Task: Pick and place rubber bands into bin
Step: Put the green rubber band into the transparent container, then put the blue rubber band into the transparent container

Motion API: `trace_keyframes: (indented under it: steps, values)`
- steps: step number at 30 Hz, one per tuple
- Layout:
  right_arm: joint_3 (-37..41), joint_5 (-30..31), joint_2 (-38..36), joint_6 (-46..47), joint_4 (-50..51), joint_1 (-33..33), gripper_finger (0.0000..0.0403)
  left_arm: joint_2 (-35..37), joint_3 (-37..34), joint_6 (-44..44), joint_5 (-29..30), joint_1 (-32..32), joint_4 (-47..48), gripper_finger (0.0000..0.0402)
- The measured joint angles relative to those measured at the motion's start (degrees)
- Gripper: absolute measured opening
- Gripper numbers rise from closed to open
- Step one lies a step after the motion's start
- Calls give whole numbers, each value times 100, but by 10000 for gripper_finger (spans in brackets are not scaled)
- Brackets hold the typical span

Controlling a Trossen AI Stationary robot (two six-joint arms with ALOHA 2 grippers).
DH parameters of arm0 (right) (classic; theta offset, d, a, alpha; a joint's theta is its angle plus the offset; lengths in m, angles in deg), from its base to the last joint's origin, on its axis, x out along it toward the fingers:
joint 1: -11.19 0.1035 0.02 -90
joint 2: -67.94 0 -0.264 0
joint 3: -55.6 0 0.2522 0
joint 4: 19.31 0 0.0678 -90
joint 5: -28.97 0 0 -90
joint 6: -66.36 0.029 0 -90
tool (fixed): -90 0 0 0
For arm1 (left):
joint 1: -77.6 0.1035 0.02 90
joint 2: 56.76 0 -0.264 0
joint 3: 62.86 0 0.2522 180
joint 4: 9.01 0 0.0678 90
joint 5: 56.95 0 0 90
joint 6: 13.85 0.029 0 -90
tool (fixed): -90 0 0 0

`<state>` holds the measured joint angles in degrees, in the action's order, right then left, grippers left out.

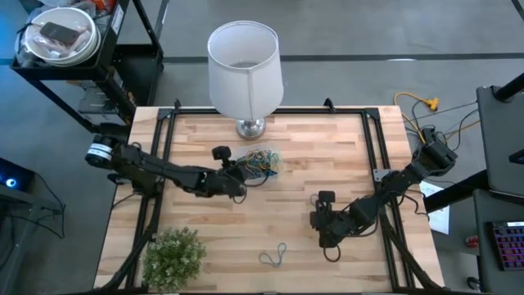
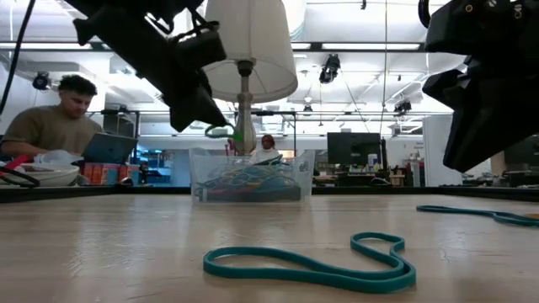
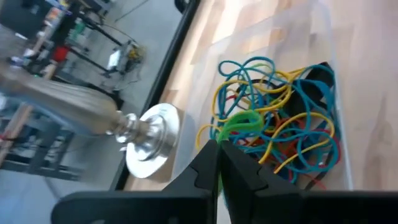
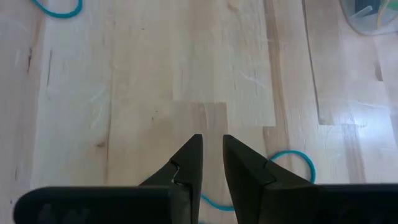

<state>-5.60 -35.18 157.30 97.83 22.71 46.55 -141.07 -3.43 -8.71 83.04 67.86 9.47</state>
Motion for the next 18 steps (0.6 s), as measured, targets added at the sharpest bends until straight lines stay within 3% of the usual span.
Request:
trace_keyframes:
  steps: [4, 13, 18]
  values:
    - [0, 0, 0, -16, -9, 0, 57, -4, -8, 4, -351, 180, -28, 11]
    - [0, -29, 0, -9, 12, 0, 57, -4, 2, -7, -421, 225, -27, 116]
    - [4, -85, 0, 437, 433, 40, 57, -4, 39, -21, -427, 138, -28, 143]
